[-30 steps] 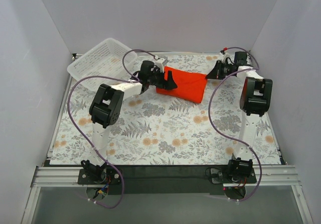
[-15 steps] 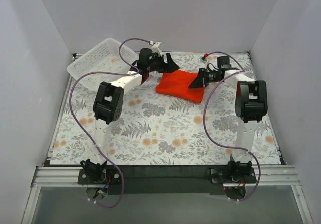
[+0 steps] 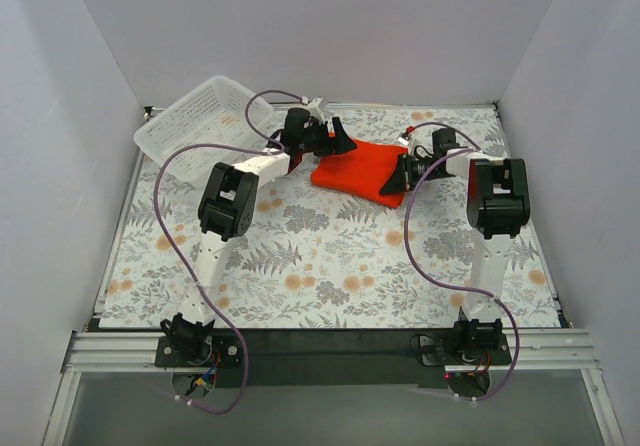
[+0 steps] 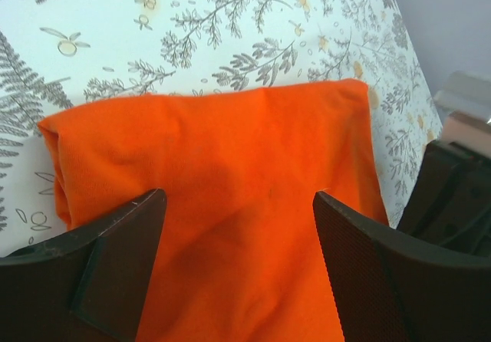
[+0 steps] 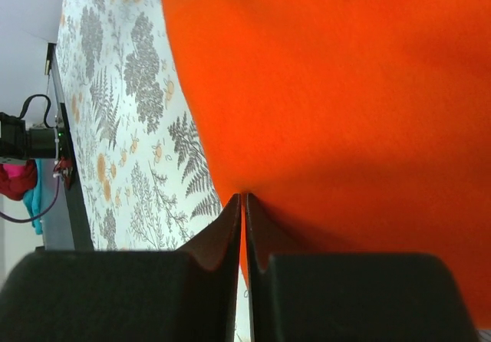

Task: Fold and stack the t-shirts
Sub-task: Fold the tshirt, then neatly place the folded tshirt to the corner

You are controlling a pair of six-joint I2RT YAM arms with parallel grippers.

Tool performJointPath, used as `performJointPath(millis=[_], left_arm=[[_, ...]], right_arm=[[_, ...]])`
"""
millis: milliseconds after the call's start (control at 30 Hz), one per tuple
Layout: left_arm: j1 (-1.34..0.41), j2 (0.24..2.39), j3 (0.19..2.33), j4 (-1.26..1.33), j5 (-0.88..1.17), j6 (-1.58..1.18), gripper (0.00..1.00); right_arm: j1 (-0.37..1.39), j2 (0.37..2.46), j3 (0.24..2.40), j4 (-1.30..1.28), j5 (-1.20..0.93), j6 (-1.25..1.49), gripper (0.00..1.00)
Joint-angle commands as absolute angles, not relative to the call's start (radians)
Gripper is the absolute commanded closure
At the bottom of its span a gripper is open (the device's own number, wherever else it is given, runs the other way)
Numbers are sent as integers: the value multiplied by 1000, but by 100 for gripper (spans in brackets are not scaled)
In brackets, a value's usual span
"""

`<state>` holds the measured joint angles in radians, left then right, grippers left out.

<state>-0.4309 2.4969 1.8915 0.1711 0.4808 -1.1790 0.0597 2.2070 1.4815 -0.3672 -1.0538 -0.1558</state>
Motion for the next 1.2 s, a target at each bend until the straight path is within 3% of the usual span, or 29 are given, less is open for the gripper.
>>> performJointPath(millis=[0, 500, 700, 800, 900, 967, 1033, 1167], left_arm=[[-416, 2493, 1944, 150, 437, -1189, 28], [-402, 2522, 2080, 114, 428, -1171, 27], [-399, 2369, 2094, 107, 381, -1048, 22], [-397, 2203, 1976, 120, 324, -996, 21], [-397, 1987, 1731, 185, 281, -967, 18], [-393, 1802, 1516, 257, 252, -963, 11], [-387, 1677, 1386, 300, 219, -995, 6], [-345, 1342, 1069, 263, 222, -1026, 5]], right_arm=[[57, 2223, 1463, -423, -1013, -205, 91], [34, 2139, 1509, -633, -1005, -434, 89], [20, 1935, 1493, -630, -820, -468, 76], [14, 1895, 1455, -554, -645, -382, 54], [14, 1875, 1402, -461, -557, -278, 38], [14, 1891, 1381, -384, -490, -204, 2], [12, 1917, 1405, -368, -489, -155, 2], [12, 2005, 1454, -357, -505, -115, 2]])
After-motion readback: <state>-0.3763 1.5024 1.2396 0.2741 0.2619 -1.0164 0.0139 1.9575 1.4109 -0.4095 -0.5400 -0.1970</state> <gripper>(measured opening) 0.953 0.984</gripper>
